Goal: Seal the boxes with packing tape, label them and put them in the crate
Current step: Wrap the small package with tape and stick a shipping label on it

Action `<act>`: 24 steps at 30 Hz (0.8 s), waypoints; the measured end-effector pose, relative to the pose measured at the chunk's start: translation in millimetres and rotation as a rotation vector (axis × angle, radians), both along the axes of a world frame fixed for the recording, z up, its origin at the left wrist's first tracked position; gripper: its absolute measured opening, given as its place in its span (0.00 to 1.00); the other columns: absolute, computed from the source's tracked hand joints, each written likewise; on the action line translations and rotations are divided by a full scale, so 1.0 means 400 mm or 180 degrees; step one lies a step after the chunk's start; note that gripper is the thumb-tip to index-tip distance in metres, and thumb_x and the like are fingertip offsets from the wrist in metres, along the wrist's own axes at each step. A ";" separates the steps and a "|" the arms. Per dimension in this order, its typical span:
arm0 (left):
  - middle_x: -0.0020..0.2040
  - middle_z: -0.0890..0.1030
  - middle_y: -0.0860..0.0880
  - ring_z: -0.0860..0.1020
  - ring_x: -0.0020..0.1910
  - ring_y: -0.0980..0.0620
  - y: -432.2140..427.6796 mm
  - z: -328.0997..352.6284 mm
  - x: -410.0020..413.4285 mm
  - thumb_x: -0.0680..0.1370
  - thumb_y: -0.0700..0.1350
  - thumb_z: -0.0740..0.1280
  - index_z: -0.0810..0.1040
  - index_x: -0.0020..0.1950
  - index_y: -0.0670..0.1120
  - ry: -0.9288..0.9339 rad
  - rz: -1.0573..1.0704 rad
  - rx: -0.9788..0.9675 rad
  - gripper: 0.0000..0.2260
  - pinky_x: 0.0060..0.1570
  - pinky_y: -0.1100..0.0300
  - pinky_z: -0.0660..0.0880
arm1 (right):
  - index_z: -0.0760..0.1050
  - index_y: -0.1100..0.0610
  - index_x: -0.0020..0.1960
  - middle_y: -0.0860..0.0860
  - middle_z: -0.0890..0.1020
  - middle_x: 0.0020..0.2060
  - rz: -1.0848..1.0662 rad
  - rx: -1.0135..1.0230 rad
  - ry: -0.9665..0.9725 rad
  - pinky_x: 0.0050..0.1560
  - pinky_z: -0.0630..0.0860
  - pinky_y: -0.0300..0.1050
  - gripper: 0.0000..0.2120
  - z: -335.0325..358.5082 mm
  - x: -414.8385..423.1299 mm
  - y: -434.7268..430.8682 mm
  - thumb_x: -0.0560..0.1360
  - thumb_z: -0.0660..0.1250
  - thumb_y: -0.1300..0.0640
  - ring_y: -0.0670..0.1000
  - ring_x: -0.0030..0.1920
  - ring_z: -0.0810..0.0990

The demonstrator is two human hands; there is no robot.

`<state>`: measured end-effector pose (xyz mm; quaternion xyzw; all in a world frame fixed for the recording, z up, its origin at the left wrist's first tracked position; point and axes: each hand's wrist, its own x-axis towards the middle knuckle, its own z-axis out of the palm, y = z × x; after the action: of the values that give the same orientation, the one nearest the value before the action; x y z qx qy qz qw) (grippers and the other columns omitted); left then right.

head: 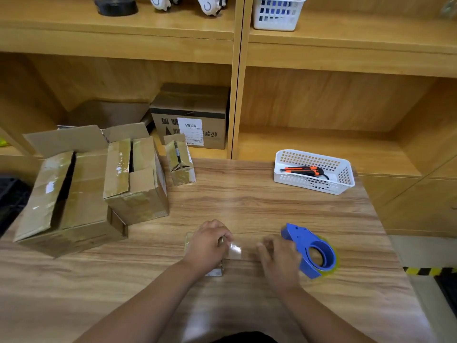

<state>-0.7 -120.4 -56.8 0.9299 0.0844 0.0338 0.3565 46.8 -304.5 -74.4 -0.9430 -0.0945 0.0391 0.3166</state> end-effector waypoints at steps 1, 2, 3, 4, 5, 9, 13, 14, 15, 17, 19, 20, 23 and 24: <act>0.45 0.76 0.59 0.72 0.49 0.57 -0.001 -0.001 0.001 0.72 0.40 0.68 0.82 0.45 0.49 -0.0004 0.0000 0.0022 0.06 0.47 0.77 0.61 | 0.76 0.51 0.51 0.43 0.80 0.39 0.0015 0.0444 0.0431 0.53 0.70 0.49 0.16 0.008 -0.015 0.030 0.71 0.62 0.41 0.53 0.52 0.76; 0.45 0.76 0.58 0.72 0.50 0.57 -0.003 -0.002 0.002 0.72 0.40 0.69 0.82 0.45 0.49 -0.0006 0.0002 0.0032 0.06 0.47 0.77 0.61 | 0.74 0.47 0.51 0.42 0.80 0.37 0.0048 0.0697 0.0655 0.56 0.70 0.50 0.17 0.008 -0.025 0.055 0.70 0.59 0.37 0.51 0.52 0.76; 0.45 0.77 0.57 0.73 0.50 0.56 -0.004 -0.003 0.002 0.72 0.40 0.69 0.82 0.45 0.49 -0.0003 0.0003 0.0037 0.06 0.47 0.76 0.61 | 0.73 0.45 0.49 0.41 0.80 0.36 0.0068 0.0775 0.0752 0.57 0.69 0.49 0.17 0.010 -0.033 0.076 0.68 0.58 0.35 0.49 0.52 0.76; 0.46 0.77 0.56 0.73 0.50 0.56 -0.003 -0.002 0.002 0.72 0.41 0.69 0.82 0.45 0.50 -0.0013 -0.0003 0.0061 0.06 0.48 0.76 0.60 | 0.73 0.44 0.48 0.41 0.80 0.36 0.0051 0.0792 0.0790 0.56 0.68 0.47 0.16 0.004 -0.035 0.092 0.68 0.59 0.35 0.47 0.51 0.76; 0.47 0.77 0.56 0.72 0.50 0.57 -0.002 -0.003 0.004 0.72 0.41 0.69 0.82 0.46 0.50 -0.0021 -0.0012 0.0105 0.06 0.48 0.77 0.60 | 0.74 0.45 0.45 0.42 0.80 0.35 0.0000 0.0777 0.0784 0.54 0.66 0.45 0.13 -0.001 -0.034 0.104 0.69 0.61 0.37 0.46 0.50 0.75; 0.48 0.78 0.56 0.72 0.51 0.57 0.005 -0.010 0.000 0.73 0.43 0.70 0.83 0.48 0.49 -0.0067 -0.0016 0.0116 0.06 0.50 0.77 0.59 | 0.71 0.46 0.36 0.44 0.77 0.30 -0.0150 0.0662 0.0646 0.44 0.60 0.39 0.10 0.002 -0.033 0.127 0.74 0.66 0.50 0.47 0.44 0.75; 0.54 0.77 0.54 0.71 0.57 0.54 0.015 -0.014 -0.003 0.74 0.47 0.66 0.80 0.55 0.48 -0.0018 -0.0375 0.0422 0.11 0.53 0.71 0.60 | 0.70 0.47 0.36 0.45 0.77 0.33 -0.0206 0.0498 0.0538 0.44 0.56 0.37 0.10 0.005 -0.040 0.132 0.76 0.64 0.51 0.44 0.45 0.70; 0.56 0.76 0.55 0.70 0.58 0.54 0.018 -0.015 -0.008 0.75 0.50 0.64 0.79 0.57 0.50 0.0034 -0.0448 0.0715 0.12 0.56 0.67 0.61 | 0.70 0.48 0.37 0.45 0.77 0.33 -0.0182 0.0434 0.0518 0.44 0.54 0.40 0.10 0.005 -0.041 0.135 0.76 0.64 0.51 0.45 0.45 0.70; 0.55 0.77 0.56 0.71 0.57 0.54 0.020 -0.015 -0.012 0.75 0.53 0.62 0.79 0.57 0.52 0.0056 -0.0469 0.1061 0.14 0.58 0.62 0.62 | 0.71 0.49 0.38 0.45 0.77 0.33 -0.0162 0.0362 0.0525 0.44 0.53 0.42 0.09 0.004 -0.042 0.138 0.76 0.63 0.51 0.45 0.45 0.70; 0.48 0.79 0.56 0.77 0.50 0.54 0.017 -0.018 -0.024 0.72 0.58 0.58 0.79 0.56 0.53 0.0158 -0.0423 0.1516 0.18 0.55 0.59 0.68 | 0.72 0.50 0.39 0.45 0.77 0.34 -0.0122 0.0244 0.0527 0.44 0.52 0.43 0.08 -0.008 -0.047 0.144 0.77 0.63 0.51 0.46 0.46 0.70; 0.43 0.79 0.55 0.78 0.44 0.53 0.012 -0.022 -0.032 0.70 0.62 0.56 0.77 0.61 0.49 0.0114 -0.0223 0.1713 0.27 0.52 0.57 0.73 | 0.71 0.50 0.40 0.45 0.78 0.34 -0.0094 0.0193 0.0478 0.45 0.53 0.42 0.07 -0.018 -0.050 0.148 0.77 0.63 0.52 0.47 0.46 0.70; 0.42 0.79 0.54 0.78 0.43 0.53 0.013 -0.019 -0.033 0.70 0.62 0.57 0.76 0.64 0.48 0.0144 -0.0116 0.1733 0.29 0.51 0.56 0.75 | 0.71 0.49 0.40 0.45 0.78 0.35 -0.0104 0.0161 0.0479 0.45 0.53 0.42 0.07 -0.021 -0.051 0.148 0.77 0.63 0.53 0.47 0.46 0.70; 0.43 0.81 0.52 0.78 0.45 0.50 0.031 -0.019 -0.048 0.73 0.59 0.54 0.78 0.61 0.48 0.0143 0.0178 0.1918 0.24 0.54 0.54 0.71 | 0.71 0.50 0.42 0.46 0.77 0.36 -0.0127 0.0050 0.0448 0.46 0.54 0.42 0.06 -0.027 -0.053 0.152 0.78 0.62 0.54 0.49 0.45 0.69; 0.45 0.81 0.52 0.78 0.47 0.50 0.038 -0.021 -0.055 0.74 0.56 0.54 0.79 0.59 0.49 0.0126 0.0251 0.1893 0.22 0.55 0.54 0.68 | 0.72 0.50 0.42 0.47 0.75 0.35 -0.0123 0.0041 0.0406 0.46 0.56 0.43 0.06 -0.024 -0.055 0.157 0.77 0.62 0.55 0.50 0.44 0.70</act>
<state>-22.7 -105.2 -65.3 0.9900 0.1138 0.0528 0.0652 24.7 -241.7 -84.1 -0.9382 -0.0562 0.0924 0.3286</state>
